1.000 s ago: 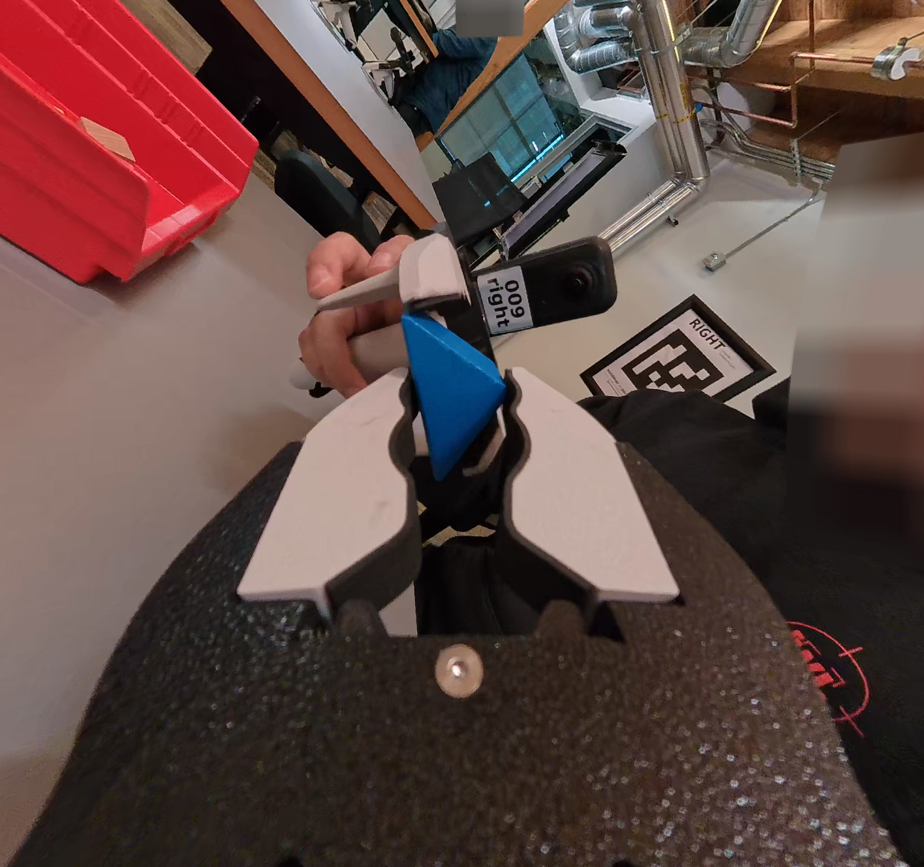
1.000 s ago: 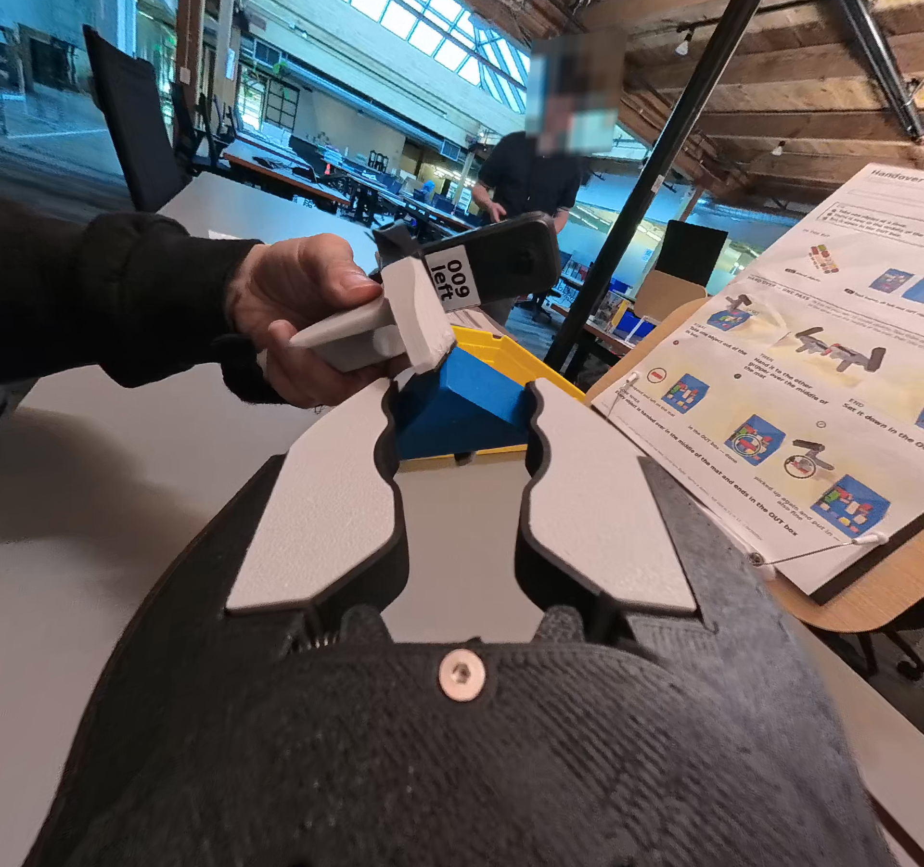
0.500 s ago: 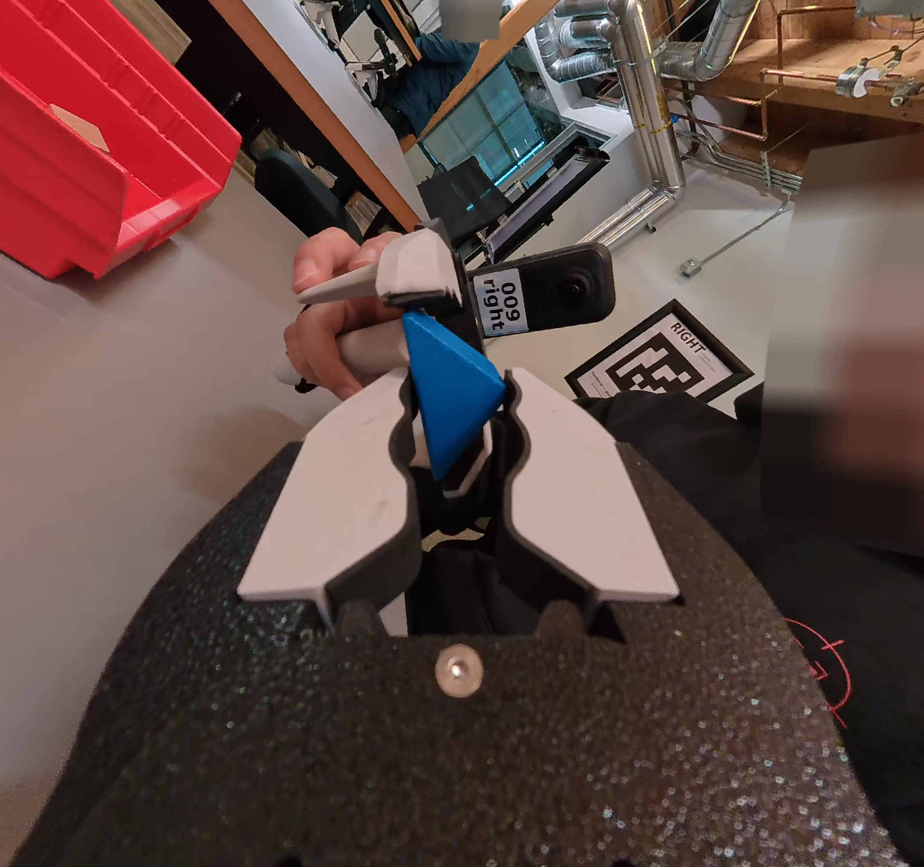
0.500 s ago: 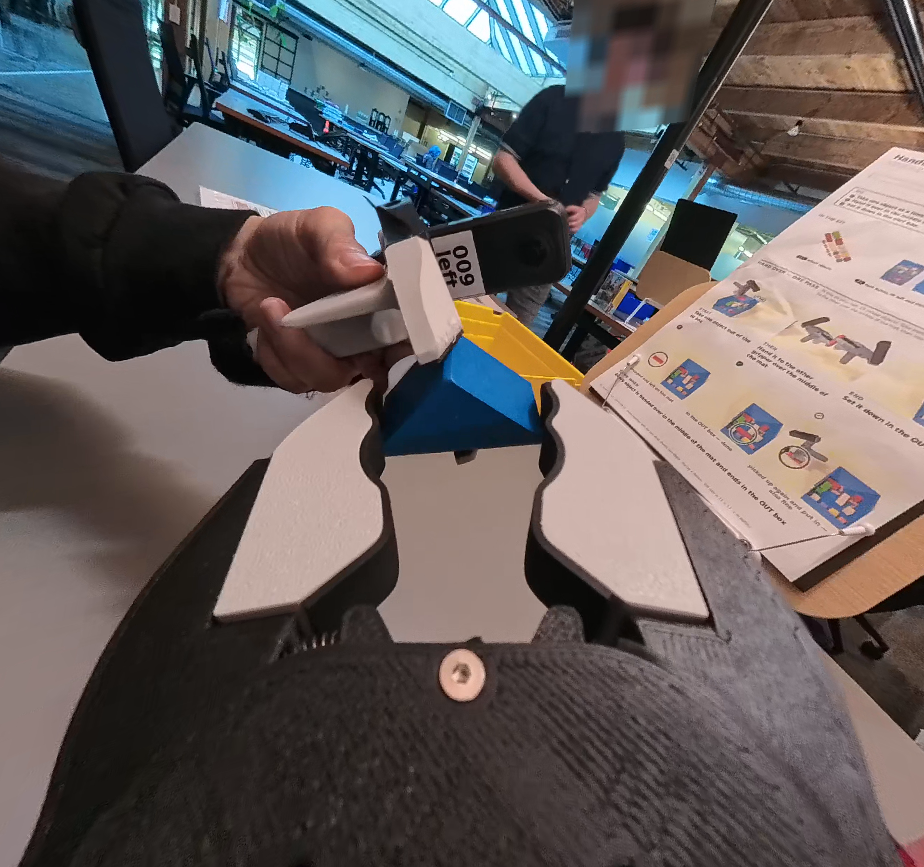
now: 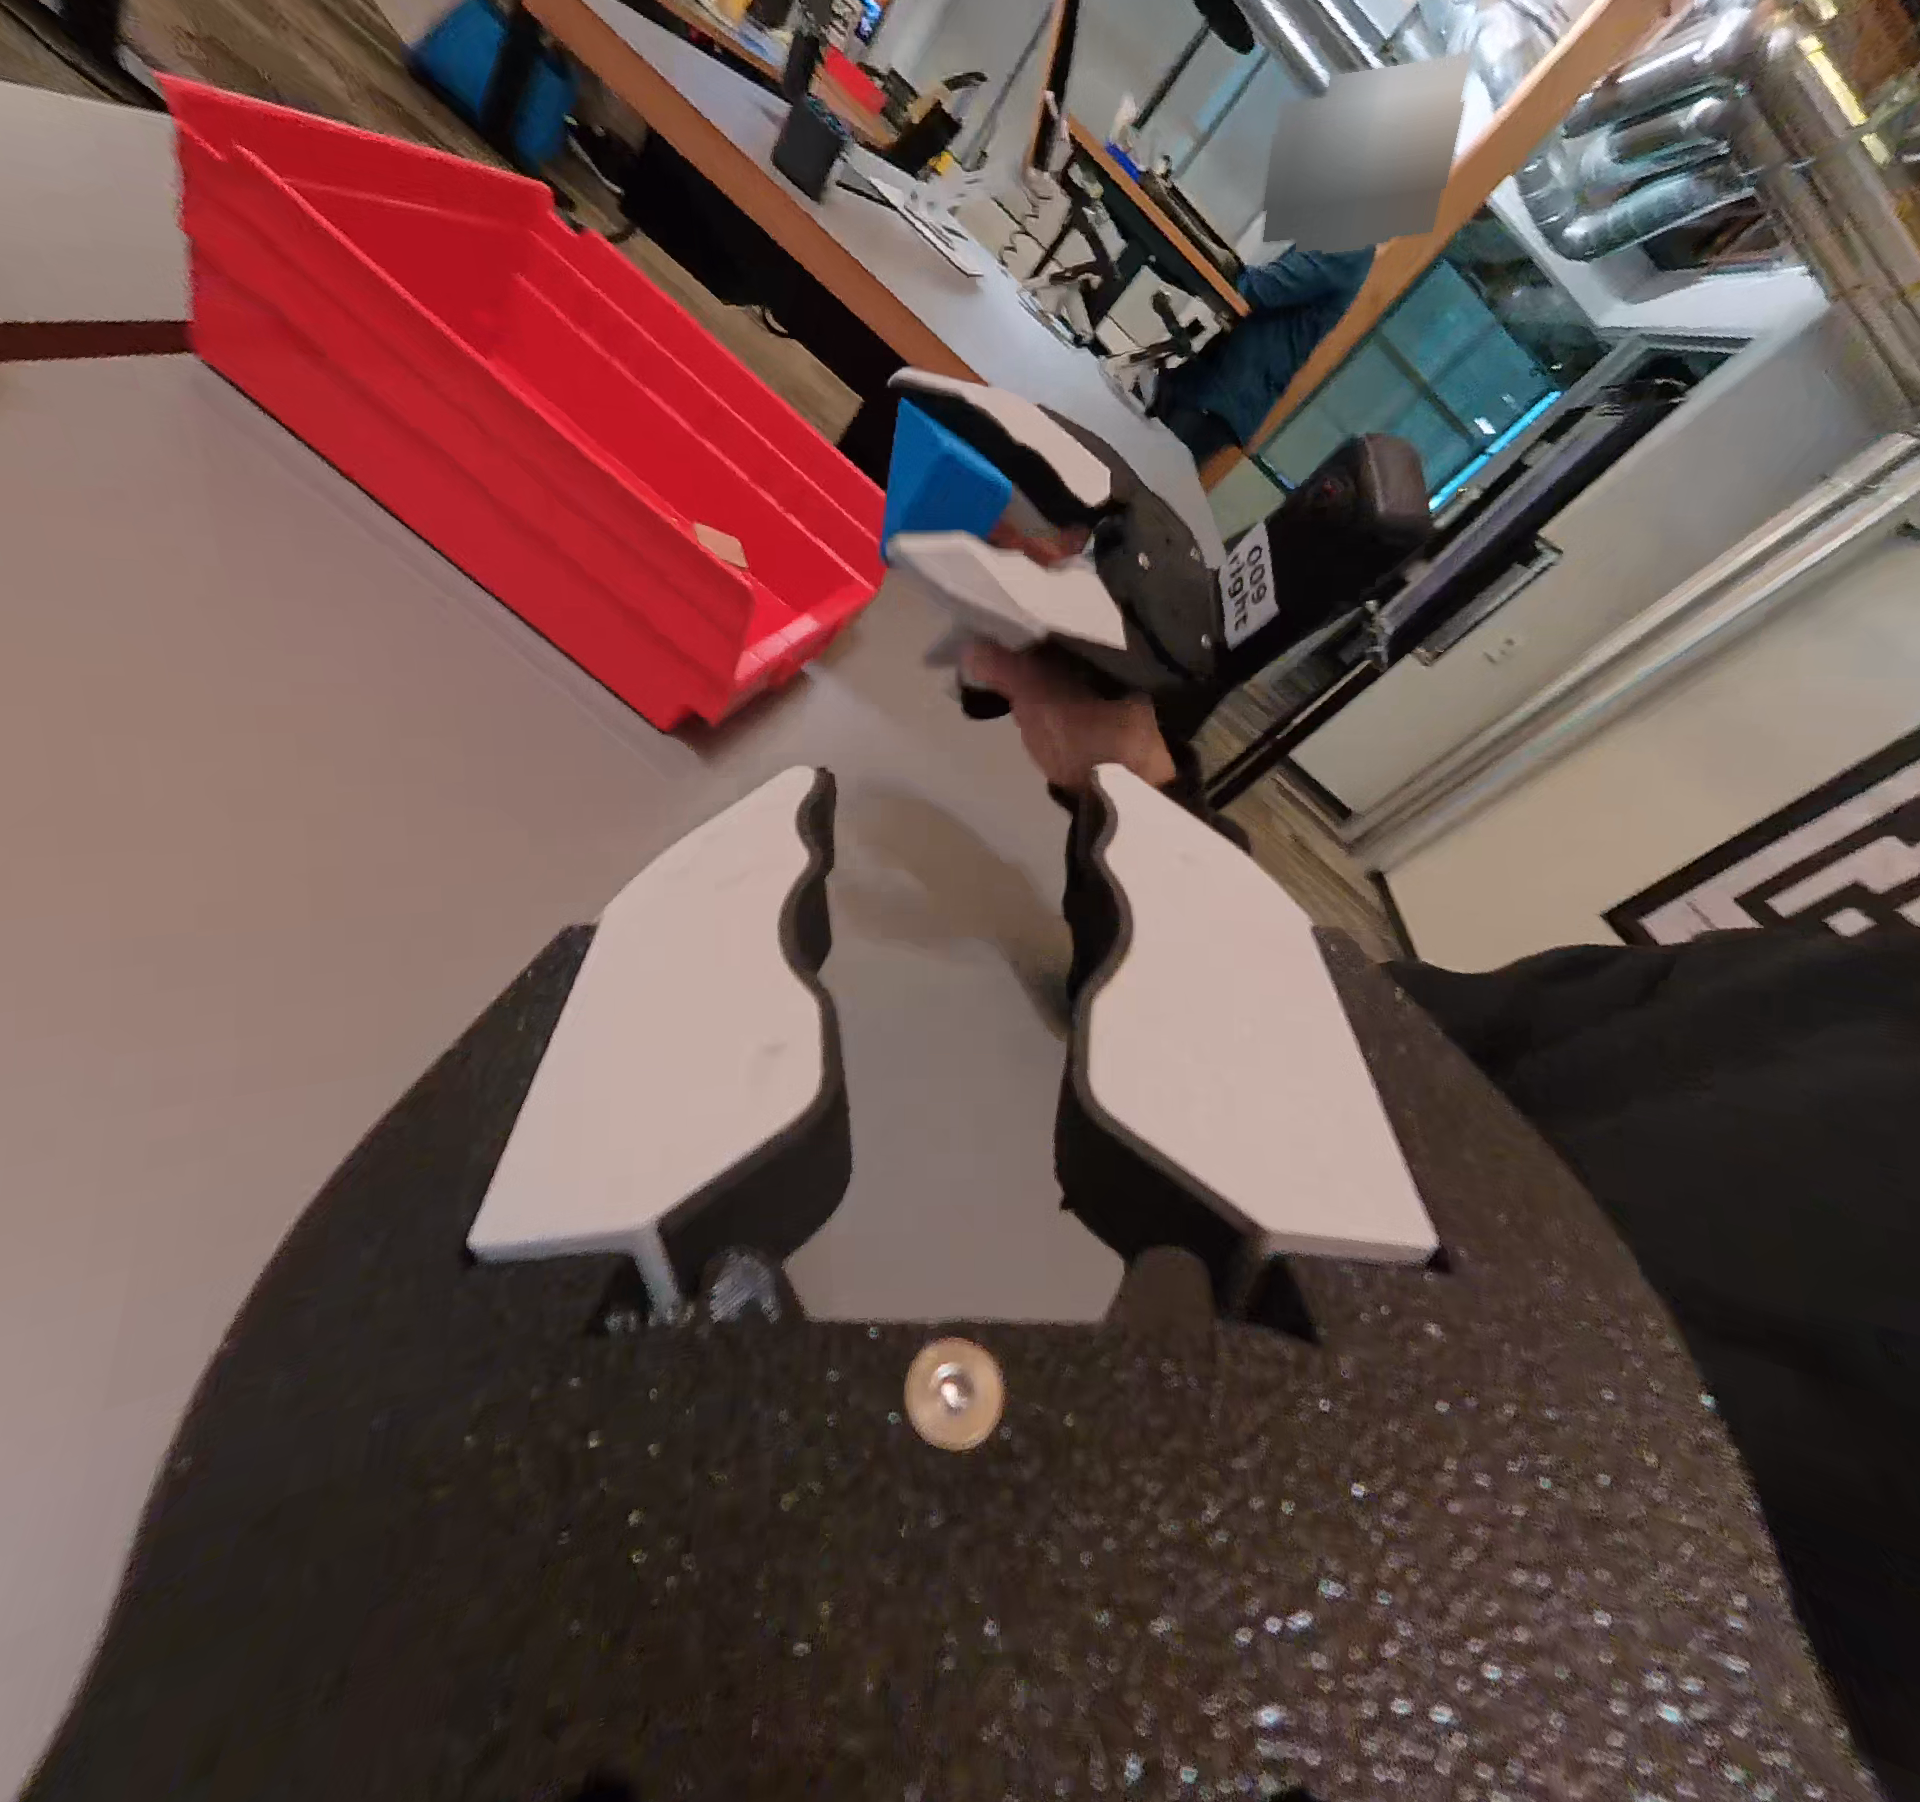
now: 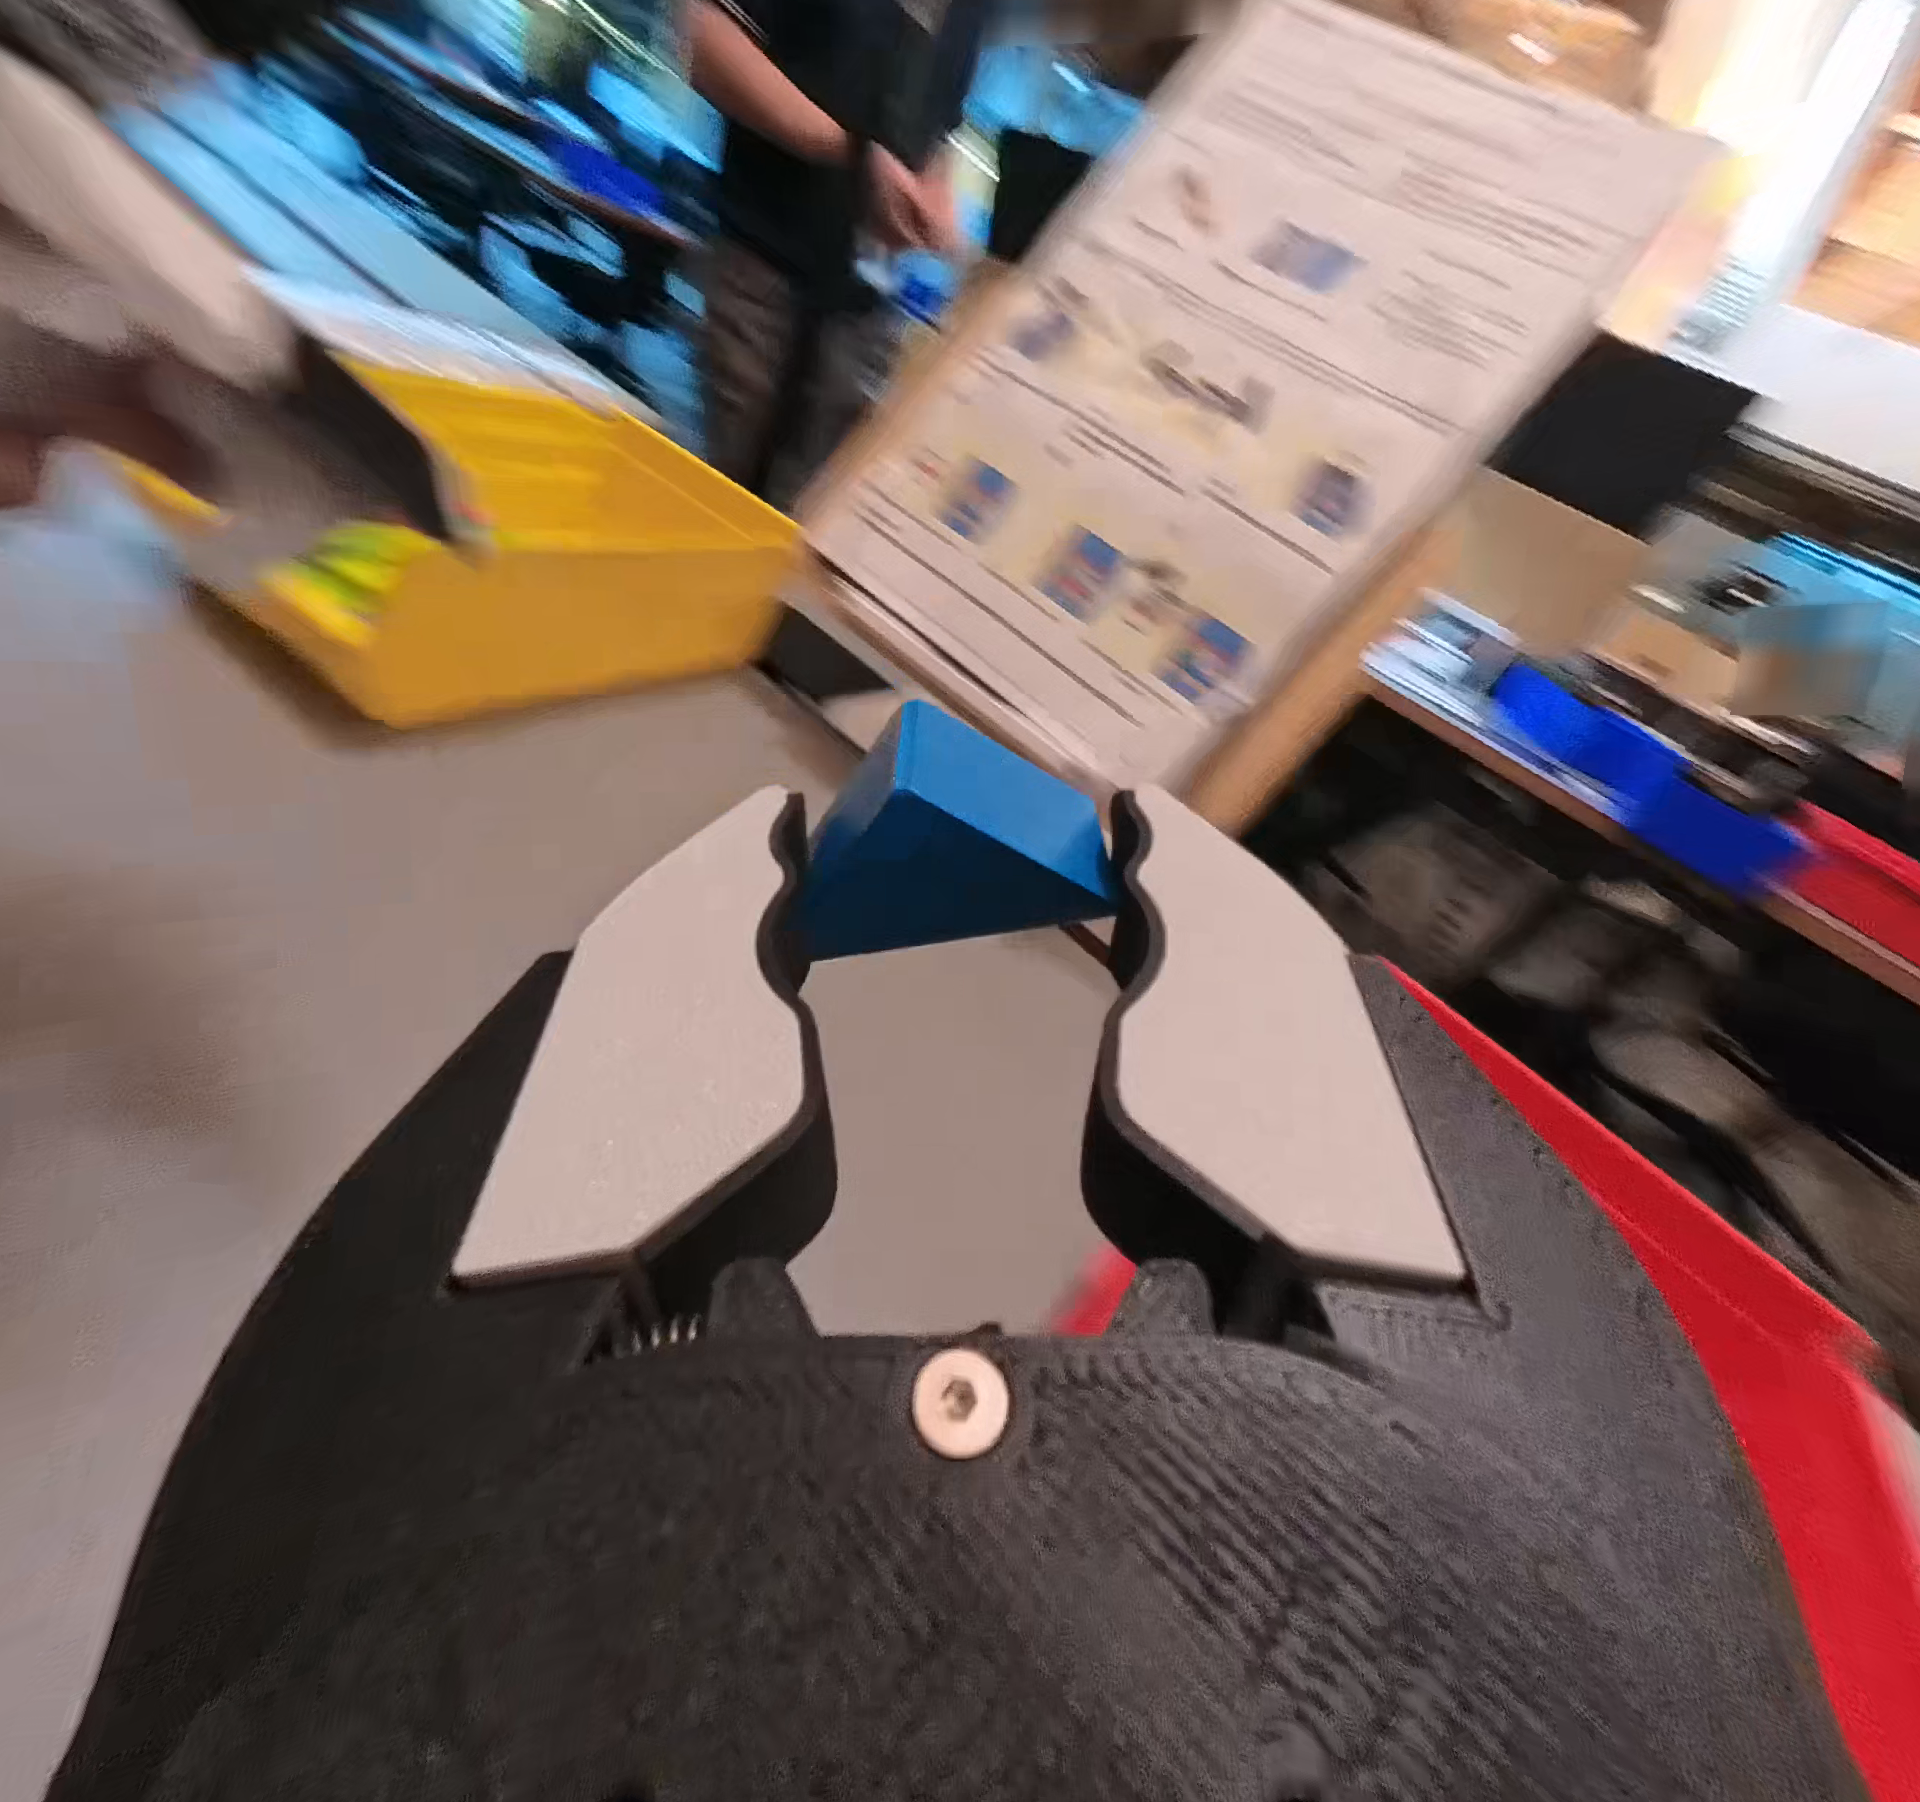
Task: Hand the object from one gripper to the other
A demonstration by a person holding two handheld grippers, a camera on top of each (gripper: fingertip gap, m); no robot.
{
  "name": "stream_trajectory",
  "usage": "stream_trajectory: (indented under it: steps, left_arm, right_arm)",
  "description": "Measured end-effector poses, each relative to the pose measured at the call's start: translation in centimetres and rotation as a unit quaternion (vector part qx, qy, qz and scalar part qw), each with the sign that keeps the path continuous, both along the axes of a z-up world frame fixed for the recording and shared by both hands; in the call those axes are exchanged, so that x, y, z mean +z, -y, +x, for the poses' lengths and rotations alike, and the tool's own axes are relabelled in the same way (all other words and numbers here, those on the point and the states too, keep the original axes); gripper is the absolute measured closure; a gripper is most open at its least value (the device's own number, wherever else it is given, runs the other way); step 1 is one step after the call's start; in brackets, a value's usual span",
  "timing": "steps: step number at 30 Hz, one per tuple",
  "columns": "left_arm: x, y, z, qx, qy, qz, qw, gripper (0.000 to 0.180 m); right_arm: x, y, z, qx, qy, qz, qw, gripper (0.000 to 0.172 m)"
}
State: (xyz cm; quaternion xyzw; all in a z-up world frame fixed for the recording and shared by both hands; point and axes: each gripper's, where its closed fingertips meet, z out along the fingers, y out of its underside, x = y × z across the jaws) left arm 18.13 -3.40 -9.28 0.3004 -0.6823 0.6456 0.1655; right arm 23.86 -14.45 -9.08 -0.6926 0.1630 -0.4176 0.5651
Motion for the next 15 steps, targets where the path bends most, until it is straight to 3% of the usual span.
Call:
stream_trajectory:
  steps: [4, 7, 10, 15]
  left_arm:
    - [-1.3, -1.4, -0.9, 0.020, 0.022, 0.039, 0.999, 0.136]
    - [-2.8, -1.8, -2.0, 0.014, 0.017, 0.056, 0.998, 0.136]
    - [-3.8, -2.0, -2.4, 0.011, 0.006, 0.058, 0.998, 0.136]
    - [-4.4, -2.2, -2.4, 0.014, -0.008, 0.048, 0.999, 0.137]
  right_arm:
    - [-2.6, 12.4, 3.9, -0.229, -0.053, -0.048, 0.971, 0.115]
    - [-6.1, 19.1, 4.7, -0.314, -0.126, -0.037, 0.940, 0.115]
    - [-8.7, 22.2, 4.9, -0.364, -0.168, -0.040, 0.915, 0.115]
    - [-11.6, 23.2, 5.3, -0.389, -0.209, -0.049, 0.896, 0.115]
